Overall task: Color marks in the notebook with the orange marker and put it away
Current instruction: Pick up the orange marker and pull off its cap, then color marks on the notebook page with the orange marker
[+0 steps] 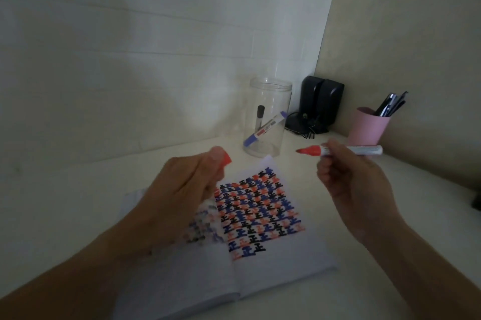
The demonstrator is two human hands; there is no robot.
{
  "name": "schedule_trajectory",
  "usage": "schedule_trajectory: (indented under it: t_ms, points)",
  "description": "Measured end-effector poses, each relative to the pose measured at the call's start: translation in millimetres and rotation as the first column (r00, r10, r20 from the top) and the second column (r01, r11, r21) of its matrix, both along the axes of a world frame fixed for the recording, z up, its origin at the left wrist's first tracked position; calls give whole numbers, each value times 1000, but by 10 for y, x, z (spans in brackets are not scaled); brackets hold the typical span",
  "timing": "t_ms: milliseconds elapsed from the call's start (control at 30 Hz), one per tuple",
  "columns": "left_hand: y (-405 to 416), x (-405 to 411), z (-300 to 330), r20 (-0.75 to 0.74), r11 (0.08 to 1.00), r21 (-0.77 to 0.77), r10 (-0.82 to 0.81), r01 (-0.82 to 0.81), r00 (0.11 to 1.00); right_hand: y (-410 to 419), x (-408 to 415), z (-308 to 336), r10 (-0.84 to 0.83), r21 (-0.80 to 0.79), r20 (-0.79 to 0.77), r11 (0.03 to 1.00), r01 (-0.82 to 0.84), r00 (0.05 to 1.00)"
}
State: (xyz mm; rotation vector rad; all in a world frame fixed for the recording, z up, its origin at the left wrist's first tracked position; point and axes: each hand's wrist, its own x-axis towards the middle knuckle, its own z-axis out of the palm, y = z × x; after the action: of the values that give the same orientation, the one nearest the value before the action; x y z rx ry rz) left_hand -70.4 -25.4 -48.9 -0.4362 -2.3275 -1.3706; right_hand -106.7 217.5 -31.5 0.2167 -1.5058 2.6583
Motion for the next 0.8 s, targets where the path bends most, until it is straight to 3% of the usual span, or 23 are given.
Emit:
schedule_trajectory:
  t_ms: [133, 233, 367, 467, 567, 700, 800]
  points:
    - [-10, 20, -50, -240, 917, -376, 41, -132, 970, -11, -38, -93, 12, 140, -43, 990, -6, 999]
    - [-19, 37, -137, -182, 790, -609, -57, -67, 982, -47, -35, -77, 48, 156, -88, 987, -34, 995]
    - [-9, -32, -144, -82, 766, -639, -148, 62, 986, 59, 64, 130, -7, 112, -159, 993, 25, 987]
    - [-8, -68, -132, -39, 703, -708, -145, 75, 989, -55, 297, 247, 120, 349, -187, 936, -48, 975]
    - [-59, -103, -172, -26, 699, -708, -164, 98, 986, -153, 455, 138, 262, 519, -53, 832, -197, 964]
    - [-97, -127, -200, -66, 698, -708, -217, 107, 974, -105, 501, -208, 93, 691, -51, 722, -32, 994]
    - [-104, -152, -227, -111, 682, -725, -252, 95, 961, -73, 516, -385, 7, 690, -103, 721, 67, 995]
